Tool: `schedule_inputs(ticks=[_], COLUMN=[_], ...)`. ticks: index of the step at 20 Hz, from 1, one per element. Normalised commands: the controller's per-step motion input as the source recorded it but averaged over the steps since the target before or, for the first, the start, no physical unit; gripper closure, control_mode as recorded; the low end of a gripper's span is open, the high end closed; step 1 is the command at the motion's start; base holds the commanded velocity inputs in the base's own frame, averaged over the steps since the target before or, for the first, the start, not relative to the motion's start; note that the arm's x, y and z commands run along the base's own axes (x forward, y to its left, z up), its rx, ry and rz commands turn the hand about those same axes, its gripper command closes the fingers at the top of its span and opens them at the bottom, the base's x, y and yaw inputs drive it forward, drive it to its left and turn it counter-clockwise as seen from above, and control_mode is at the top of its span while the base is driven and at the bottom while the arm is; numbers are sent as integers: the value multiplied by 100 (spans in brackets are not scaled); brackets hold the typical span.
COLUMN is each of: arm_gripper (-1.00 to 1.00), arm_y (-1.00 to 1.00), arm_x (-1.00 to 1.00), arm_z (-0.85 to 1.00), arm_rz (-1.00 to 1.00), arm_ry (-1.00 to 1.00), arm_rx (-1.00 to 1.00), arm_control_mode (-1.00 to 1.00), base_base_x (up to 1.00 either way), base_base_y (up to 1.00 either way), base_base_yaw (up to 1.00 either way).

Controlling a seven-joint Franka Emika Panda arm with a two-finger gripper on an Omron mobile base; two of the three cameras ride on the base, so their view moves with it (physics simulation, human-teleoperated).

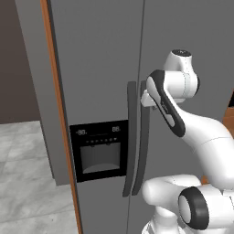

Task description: Open the freezer door, pick up the ice cube tray from the freezer, and place it on the dining counter.

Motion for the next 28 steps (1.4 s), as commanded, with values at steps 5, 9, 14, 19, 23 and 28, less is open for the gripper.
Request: schedule_inputs(ticks=[5,9,14,19,23,28], arm_gripper=[-100,-100,-100,-100,-100,-100], arm_y=[-1,0,0,0,-1,-4], arm_x=[-48,-81,-63,-33,-12,-2], arm_z=[-6,0,-4,-2,-3,0], arm_rz=[0,-1,0,0,-1,-3], arm_ry=[0,0,0,0,0,0], arm_rx=[0,0,0,0,0,0], arm_control_mode=[-100,-100,-100,-100,-100,-100], base_base_x=[0,0,0,0,0,0], base_base_y=[0,0,0,0,0,0], base_base_yaw=[0,0,0,0,0,0])
